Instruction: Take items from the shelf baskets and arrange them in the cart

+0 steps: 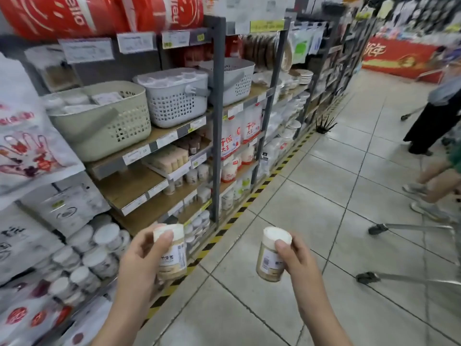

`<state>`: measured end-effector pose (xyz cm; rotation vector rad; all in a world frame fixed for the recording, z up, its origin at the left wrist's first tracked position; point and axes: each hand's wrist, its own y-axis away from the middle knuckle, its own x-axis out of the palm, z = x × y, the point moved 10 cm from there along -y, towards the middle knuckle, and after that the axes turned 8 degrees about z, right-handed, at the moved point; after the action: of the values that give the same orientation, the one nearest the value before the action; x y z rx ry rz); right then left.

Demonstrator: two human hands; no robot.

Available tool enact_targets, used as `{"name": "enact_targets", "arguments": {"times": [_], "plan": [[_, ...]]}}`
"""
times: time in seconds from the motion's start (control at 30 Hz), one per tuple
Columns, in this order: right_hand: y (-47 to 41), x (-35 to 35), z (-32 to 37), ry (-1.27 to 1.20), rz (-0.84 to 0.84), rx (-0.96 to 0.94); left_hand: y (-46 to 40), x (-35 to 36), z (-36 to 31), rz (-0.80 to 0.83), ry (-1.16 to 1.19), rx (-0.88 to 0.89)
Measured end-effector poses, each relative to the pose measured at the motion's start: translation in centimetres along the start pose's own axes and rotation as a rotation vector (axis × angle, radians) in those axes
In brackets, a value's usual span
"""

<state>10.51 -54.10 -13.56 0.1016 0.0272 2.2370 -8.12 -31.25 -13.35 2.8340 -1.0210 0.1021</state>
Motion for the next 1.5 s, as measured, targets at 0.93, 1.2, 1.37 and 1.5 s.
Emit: {"name": "enact_targets", "arguments": {"times": [0.93, 1.2, 1.37, 1.5], "plan": [[-48.6, -14.4, 3.7, -0.063, 0.234, 0.057, -36.5, 25.1, -2.9, -0.218, -0.044, 0.006], [-61.9, -12.4, 4.9, -0.045, 0.329, 0.065, -48.9, 27.5, -6.1, -0.256, 0.025, 0.115], [-69.0, -12.0, 6.4, -0.018, 0.34, 0.064, -55.6, 30.1, -8.9, -0.19, 0.021, 0.183], [-73.1, -10.7, 8.6, -0.054, 0.376, 0.026, -59.0, 30.9, -11.3, -0.167, 0.009, 0.239]]}}
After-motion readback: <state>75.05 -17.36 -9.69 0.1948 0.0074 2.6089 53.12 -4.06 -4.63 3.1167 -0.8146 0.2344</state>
